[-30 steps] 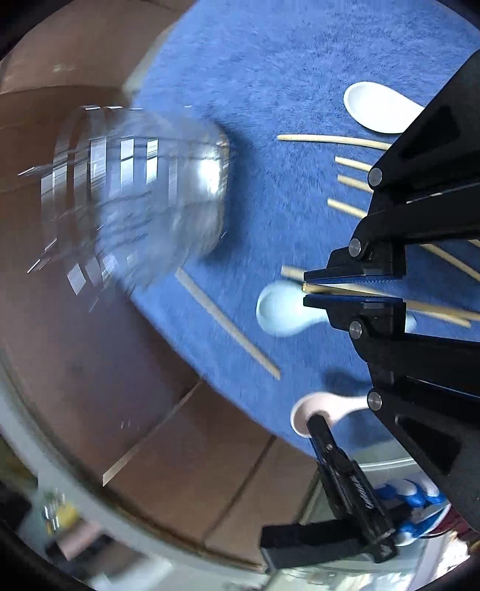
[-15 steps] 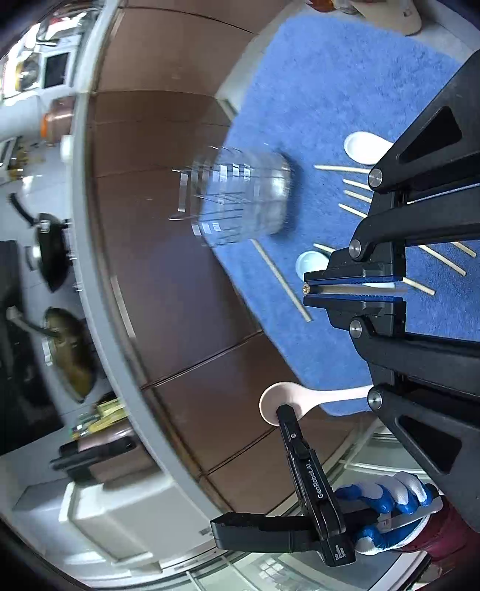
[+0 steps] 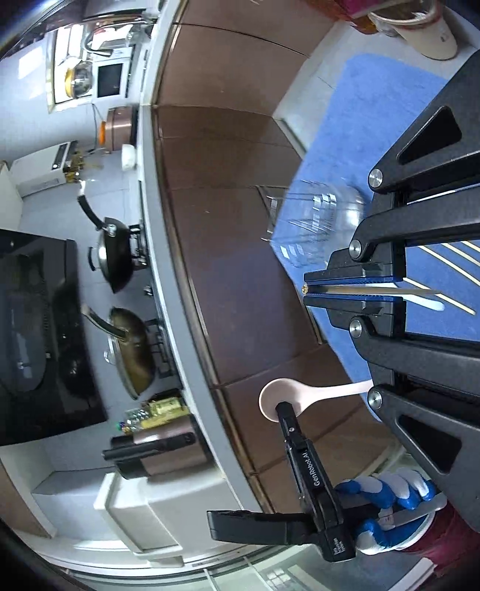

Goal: Organize utensils
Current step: 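Carry the spoon in the left gripper into the glass holder while the right gripper drops its chopstick in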

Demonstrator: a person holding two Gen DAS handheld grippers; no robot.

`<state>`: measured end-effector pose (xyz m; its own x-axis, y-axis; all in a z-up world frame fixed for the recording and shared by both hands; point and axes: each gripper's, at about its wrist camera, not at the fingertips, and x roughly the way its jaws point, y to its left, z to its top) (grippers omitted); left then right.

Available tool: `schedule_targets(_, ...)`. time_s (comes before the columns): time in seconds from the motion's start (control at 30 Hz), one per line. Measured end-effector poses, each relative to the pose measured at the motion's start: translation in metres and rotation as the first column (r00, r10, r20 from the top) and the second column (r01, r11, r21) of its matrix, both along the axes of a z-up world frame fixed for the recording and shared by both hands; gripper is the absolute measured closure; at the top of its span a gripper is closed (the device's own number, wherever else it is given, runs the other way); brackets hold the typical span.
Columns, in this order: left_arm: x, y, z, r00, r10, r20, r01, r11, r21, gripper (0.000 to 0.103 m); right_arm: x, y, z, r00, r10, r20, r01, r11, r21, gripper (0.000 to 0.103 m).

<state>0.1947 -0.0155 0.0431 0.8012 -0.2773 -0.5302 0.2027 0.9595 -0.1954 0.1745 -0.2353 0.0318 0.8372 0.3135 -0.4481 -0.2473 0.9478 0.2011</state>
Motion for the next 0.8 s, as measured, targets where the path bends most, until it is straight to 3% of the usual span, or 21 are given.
schedule_targets(0.2,0.057,-0.036,0.004,0.999,0.015,0.031,-0.015,1.000,-0.007,0.098,0.044,-0.017,0.036,0.996,-0.044,0.083,0.045,0.999,-0.007,0.099)
schedule_targets(0.4,0.112,-0.071,-0.006,0.998,0.027,0.058,-0.026,1.000,-0.014,0.098,0.097,-0.035,0.040,0.986,-0.109,0.127,0.112,0.993,-0.020,0.099)
schedule_targets(0.6,0.156,-0.108,-0.036,0.990,0.076,0.116,-0.080,0.996,0.037,0.097,0.147,-0.054,0.010,0.983,-0.139,0.121,0.142,0.990,-0.015,0.099)
schedule_targets(0.8,0.170,-0.122,-0.083,0.976,0.135,0.174,-0.144,0.989,0.041,0.097,0.174,-0.052,-0.049,0.988,-0.134,0.080,0.138,0.989,-0.050,0.099)
